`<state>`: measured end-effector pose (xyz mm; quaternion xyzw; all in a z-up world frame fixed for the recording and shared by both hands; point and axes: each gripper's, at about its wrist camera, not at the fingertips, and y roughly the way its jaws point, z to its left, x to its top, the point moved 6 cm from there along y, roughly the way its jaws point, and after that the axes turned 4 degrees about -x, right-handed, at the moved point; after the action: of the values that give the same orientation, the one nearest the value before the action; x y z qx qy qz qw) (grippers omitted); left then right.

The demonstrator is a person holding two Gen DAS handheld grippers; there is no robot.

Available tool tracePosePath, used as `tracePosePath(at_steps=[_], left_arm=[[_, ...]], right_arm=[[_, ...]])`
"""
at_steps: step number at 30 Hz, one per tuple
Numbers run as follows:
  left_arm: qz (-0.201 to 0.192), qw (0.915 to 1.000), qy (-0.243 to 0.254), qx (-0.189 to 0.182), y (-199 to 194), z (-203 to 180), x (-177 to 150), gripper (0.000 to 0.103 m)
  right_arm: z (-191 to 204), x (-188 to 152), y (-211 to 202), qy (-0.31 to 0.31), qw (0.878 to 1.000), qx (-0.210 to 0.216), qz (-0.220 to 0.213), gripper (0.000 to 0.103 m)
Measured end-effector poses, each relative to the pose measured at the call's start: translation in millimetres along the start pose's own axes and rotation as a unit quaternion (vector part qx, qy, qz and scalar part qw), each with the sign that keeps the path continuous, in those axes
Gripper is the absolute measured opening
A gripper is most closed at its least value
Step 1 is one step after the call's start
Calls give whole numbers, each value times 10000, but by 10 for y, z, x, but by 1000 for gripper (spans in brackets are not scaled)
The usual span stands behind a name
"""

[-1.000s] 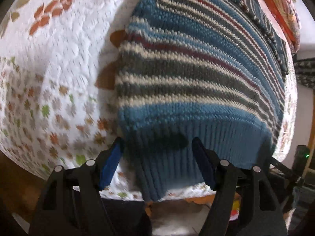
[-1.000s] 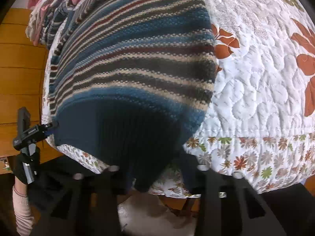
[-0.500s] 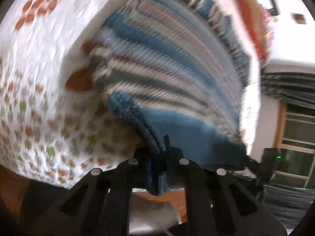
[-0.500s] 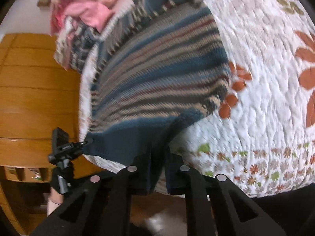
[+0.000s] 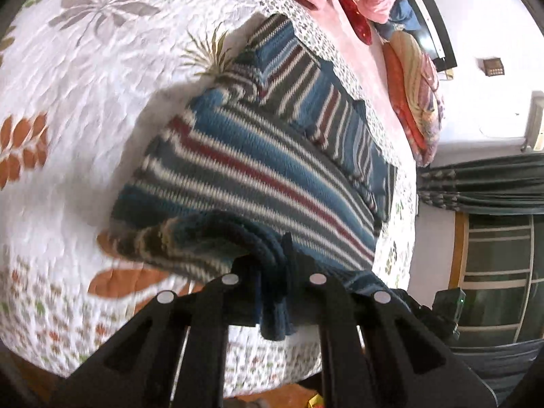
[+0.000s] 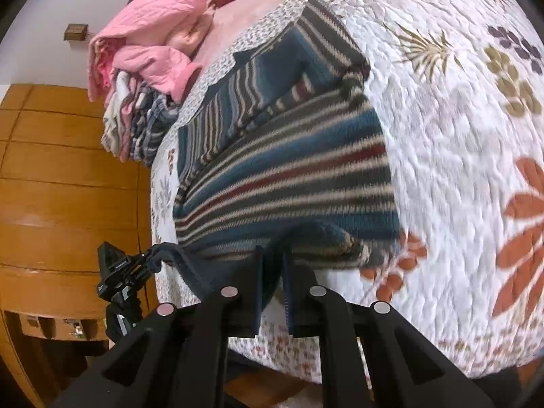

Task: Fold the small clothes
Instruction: 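Fold the held hem up over the sweater body with both tools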

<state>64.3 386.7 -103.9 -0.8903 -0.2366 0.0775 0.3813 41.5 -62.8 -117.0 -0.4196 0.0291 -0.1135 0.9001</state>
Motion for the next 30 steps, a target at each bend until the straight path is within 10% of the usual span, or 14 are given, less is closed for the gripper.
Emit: tracePosePath(at_steps=[18, 21, 30], left_arm=[[330, 9963, -285, 739, 867, 230, 686, 13], [435, 9969, -350, 548, 798, 192, 712, 28], [-137, 9917, 809, 991, 313, -5, 870, 45]], right_arm=[[-614, 750, 545, 767, 9960, -435, 123, 10], [-568, 785, 523, 523, 9969, -576, 99, 15], [-196, 842, 639, -539, 9955, -744, 239, 38]])
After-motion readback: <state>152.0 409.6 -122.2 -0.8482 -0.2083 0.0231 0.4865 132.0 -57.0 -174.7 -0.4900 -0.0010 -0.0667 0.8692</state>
